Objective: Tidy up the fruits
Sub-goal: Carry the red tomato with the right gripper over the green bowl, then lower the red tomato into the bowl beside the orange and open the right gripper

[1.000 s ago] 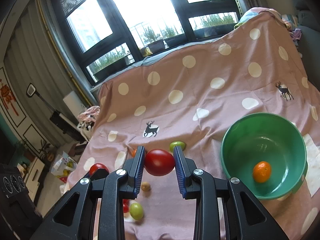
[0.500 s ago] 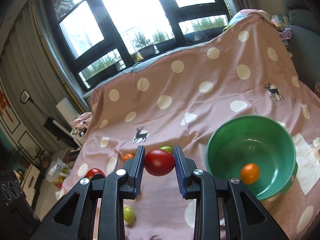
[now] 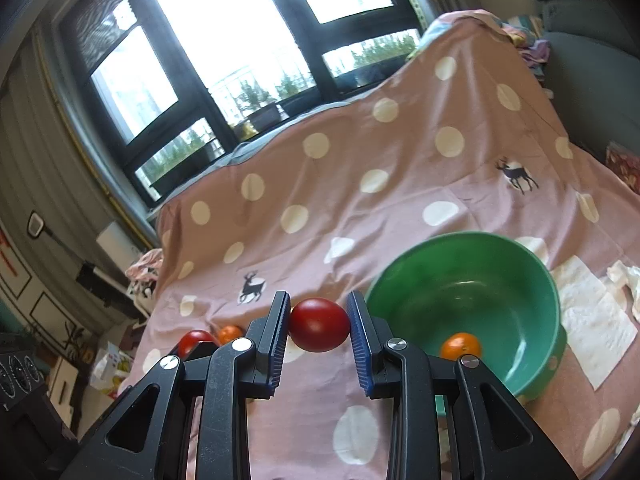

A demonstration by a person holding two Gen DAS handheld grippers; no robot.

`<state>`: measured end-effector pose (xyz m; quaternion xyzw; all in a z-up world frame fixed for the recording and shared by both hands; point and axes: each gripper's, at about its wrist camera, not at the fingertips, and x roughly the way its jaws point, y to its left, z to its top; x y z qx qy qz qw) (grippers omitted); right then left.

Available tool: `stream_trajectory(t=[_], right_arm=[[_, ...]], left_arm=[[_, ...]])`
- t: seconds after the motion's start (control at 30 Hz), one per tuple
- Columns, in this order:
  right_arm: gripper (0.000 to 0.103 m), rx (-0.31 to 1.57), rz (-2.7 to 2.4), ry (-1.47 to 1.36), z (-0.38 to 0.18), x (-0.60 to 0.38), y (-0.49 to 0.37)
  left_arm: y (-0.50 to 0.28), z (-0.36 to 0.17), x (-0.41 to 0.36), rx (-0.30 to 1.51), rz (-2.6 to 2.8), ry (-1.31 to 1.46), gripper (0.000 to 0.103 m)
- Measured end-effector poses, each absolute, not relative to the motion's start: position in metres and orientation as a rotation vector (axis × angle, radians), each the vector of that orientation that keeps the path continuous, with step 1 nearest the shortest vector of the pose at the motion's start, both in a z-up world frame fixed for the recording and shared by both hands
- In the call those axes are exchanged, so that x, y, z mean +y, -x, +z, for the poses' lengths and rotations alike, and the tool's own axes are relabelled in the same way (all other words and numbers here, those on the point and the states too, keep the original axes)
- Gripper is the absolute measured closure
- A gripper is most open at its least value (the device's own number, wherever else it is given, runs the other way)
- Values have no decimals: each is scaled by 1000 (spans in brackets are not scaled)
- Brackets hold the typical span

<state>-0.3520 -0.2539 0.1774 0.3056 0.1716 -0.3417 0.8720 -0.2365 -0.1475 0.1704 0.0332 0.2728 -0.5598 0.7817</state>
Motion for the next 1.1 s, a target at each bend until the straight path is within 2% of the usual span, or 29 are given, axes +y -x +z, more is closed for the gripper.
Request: stream_trajectory(t=[1.1], right_arm=[[72, 384, -968, -864, 130, -324, 418]], left_arm=[[278, 127, -250, 765, -1369, -266, 76]])
